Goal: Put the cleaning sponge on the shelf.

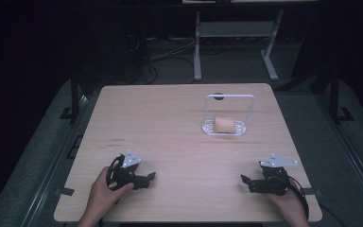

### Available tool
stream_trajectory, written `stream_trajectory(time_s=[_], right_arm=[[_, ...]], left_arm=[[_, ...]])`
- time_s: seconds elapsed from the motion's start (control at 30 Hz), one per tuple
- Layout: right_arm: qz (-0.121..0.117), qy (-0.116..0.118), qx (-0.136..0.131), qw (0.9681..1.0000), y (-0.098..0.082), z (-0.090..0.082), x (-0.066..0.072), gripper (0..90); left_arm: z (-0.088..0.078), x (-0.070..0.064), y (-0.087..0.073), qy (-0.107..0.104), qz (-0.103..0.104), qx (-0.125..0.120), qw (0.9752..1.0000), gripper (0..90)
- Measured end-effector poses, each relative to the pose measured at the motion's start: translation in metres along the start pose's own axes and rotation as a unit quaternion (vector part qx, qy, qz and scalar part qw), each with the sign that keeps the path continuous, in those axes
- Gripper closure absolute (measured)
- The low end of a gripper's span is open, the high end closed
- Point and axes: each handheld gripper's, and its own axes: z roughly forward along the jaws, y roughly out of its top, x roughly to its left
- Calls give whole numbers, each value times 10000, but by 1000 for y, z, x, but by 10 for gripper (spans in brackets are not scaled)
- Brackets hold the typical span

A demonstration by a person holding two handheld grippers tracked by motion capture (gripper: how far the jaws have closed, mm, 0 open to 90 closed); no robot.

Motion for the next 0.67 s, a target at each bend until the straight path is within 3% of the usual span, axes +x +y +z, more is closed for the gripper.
stream_trajectory(time_s=[0.23,0.67], right_arm=[[-51,-152,251,9996,-9,6,0,97],[0,-135,221,9997,-10,6,0,97]], left_arm=[[0,0,0,-1,-5,-3,10000,131],[0,0,0,1,-20,-15,10000,131]])
